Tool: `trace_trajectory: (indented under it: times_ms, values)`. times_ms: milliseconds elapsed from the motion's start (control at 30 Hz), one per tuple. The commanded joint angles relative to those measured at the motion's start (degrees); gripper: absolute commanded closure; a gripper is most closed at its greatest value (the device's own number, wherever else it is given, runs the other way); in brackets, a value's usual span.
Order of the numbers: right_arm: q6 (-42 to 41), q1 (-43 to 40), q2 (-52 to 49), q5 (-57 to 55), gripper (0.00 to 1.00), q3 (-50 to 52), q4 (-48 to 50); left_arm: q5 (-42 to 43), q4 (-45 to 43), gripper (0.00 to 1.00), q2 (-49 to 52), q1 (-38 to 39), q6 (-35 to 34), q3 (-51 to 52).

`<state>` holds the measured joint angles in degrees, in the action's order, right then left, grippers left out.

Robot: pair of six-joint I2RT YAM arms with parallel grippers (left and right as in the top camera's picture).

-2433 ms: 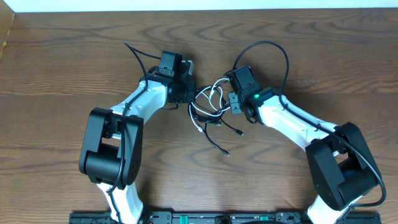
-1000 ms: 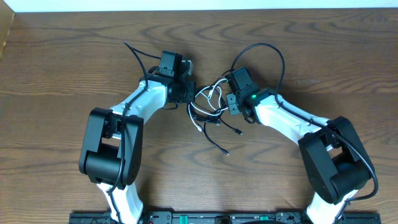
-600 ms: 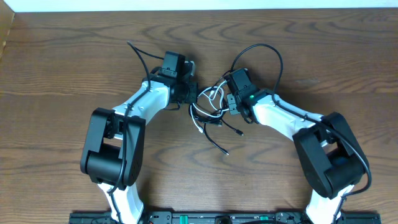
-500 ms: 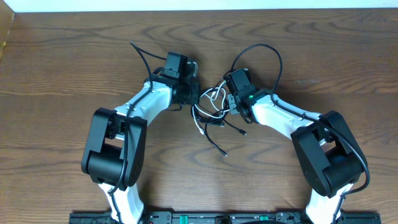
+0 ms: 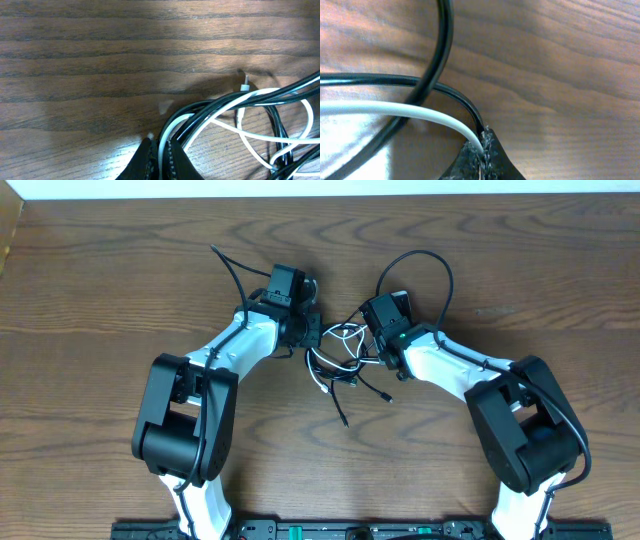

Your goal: Untangle cables

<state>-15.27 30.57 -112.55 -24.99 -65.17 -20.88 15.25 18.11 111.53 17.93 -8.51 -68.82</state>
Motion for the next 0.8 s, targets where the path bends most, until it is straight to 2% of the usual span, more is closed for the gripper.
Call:
trace_trajectory:
  times_ms: [0,167,433,767]
  values:
    - [3.19,-0.59,4.42,-3.89,0.99,0.44,-2.16,-2.89,0.15,0.92,0.79,-0.17,1.01,0.39]
    - [3.13,-0.59,11.26,-10.69,0.99,0.44,-7.3,-2.86,0.15,0.92,0.79,-0.17,1.01,0.39]
    - [3.13,-0.59,19.39,-10.67,0.99,0.44,-11.69,-2.89,0.15,0.92,0.79,-0.17,1.01,0.39]
    - [3.1,-1.73,18.8,-10.4,0.92,0.48,-11.72,-2.89,0.15,0.92,0.79,-0.17,1.01,0.39]
